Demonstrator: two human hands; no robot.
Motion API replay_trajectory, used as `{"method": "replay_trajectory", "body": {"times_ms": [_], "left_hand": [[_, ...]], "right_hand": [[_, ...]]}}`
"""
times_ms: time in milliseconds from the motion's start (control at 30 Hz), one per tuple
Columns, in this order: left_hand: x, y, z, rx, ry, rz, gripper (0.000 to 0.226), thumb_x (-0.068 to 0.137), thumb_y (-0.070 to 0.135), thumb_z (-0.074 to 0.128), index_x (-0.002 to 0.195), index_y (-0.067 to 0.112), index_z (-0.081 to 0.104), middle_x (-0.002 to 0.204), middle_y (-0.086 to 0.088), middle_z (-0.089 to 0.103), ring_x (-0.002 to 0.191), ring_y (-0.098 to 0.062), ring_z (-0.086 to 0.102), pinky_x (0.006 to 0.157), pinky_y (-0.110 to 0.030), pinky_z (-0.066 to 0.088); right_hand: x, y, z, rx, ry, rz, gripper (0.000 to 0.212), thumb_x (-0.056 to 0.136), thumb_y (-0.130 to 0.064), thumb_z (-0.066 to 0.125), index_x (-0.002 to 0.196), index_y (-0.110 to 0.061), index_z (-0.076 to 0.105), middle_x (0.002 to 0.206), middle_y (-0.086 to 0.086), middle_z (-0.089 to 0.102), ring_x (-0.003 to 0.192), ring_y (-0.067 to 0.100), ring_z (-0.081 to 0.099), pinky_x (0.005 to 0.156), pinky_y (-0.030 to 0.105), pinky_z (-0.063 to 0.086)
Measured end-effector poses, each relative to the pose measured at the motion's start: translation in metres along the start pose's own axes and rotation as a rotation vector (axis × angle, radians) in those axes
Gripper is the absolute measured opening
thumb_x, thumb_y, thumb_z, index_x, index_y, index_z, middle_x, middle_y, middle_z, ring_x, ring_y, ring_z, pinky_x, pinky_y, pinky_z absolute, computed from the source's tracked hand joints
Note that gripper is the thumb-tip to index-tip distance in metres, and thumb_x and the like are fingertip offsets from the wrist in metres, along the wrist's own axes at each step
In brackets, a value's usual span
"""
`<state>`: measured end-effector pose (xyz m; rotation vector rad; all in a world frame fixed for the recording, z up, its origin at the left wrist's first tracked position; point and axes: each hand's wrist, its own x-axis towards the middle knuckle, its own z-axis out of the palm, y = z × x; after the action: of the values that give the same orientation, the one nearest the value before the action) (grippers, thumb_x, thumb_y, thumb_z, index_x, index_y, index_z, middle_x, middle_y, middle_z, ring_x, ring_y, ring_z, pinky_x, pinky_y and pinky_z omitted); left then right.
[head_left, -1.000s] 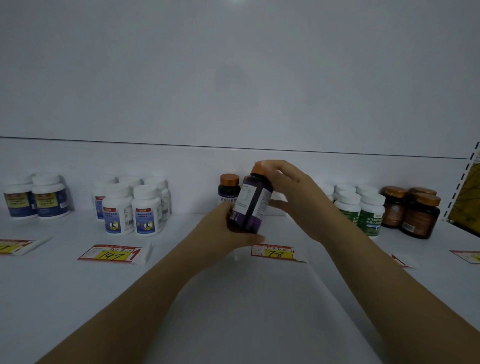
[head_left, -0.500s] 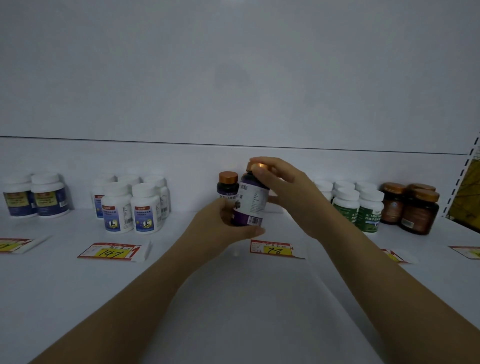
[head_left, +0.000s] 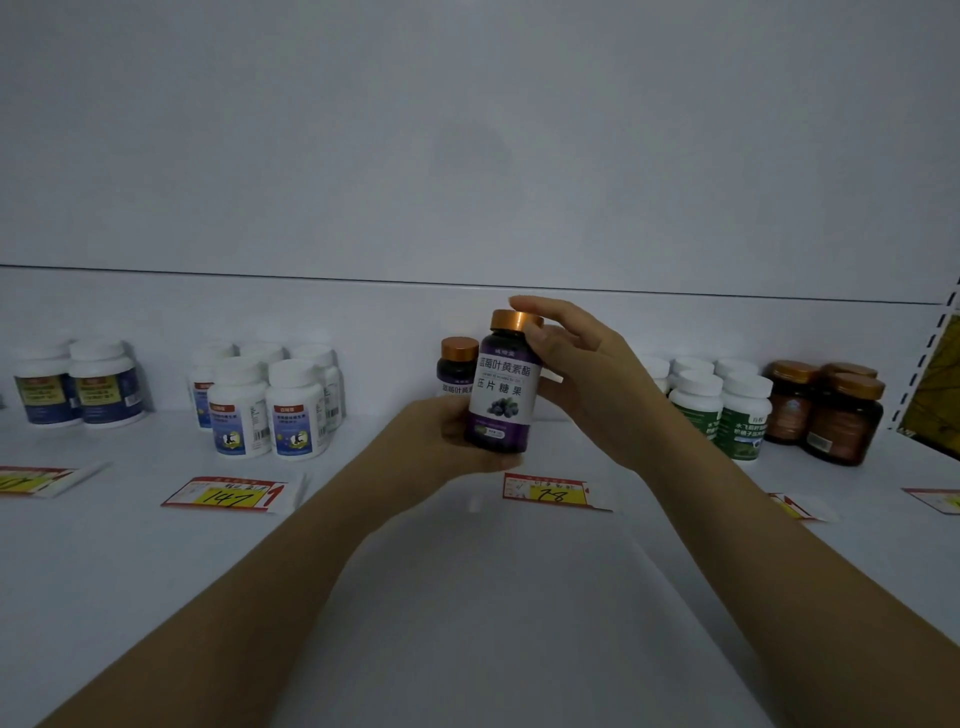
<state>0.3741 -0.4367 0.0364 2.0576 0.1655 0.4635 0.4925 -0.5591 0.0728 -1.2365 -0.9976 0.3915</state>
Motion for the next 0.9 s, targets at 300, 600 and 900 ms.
{"method": "replay_trajectory", "body": {"times_ms": [300,600,900], "left_hand": [[-0.002,0.001,-0.003,-0.085,-0.079,-0.099,0.044,0.073,0.023,0.078,0.115,0.025,0.064,0.102,0.009,0.072,0.096,-0.003,0.066,0.089,-0.02,0.046],[0.004,-0.012,-0.009,0.087,0.248,0.142,0.051,0.068,0.003,0.08,0.106,0.027,0.055,0.093,0.02,0.06,0.084,0.006,0.058,0.069,-0.004,0.045],[-0.01,-0.006,-0.011,0.066,0.5,0.227,0.05,0.075,-0.017,0.062,0.089,0.031,0.054,0.077,0.021,0.055,0.067,0.007,0.055,0.066,-0.011,0.046]], "right_hand": [[0.001,0.005,-0.007,-0.026,-0.032,0.154,0.033,0.097,-0.019,0.049,0.129,-0.016,0.054,0.118,0.004,0.065,0.111,0.018,0.062,0.091,0.033,0.054],[-0.011,-0.01,0.023,-0.578,-0.246,-0.222,0.051,0.08,-0.017,0.074,0.124,-0.029,0.052,0.118,-0.018,0.059,0.112,-0.001,0.055,0.096,0.021,0.049],[-0.019,-0.002,0.042,-0.899,-0.251,-0.685,0.048,0.078,-0.015,0.075,0.123,-0.018,0.056,0.123,-0.003,0.062,0.113,0.005,0.05,0.097,0.009,0.037]]}}
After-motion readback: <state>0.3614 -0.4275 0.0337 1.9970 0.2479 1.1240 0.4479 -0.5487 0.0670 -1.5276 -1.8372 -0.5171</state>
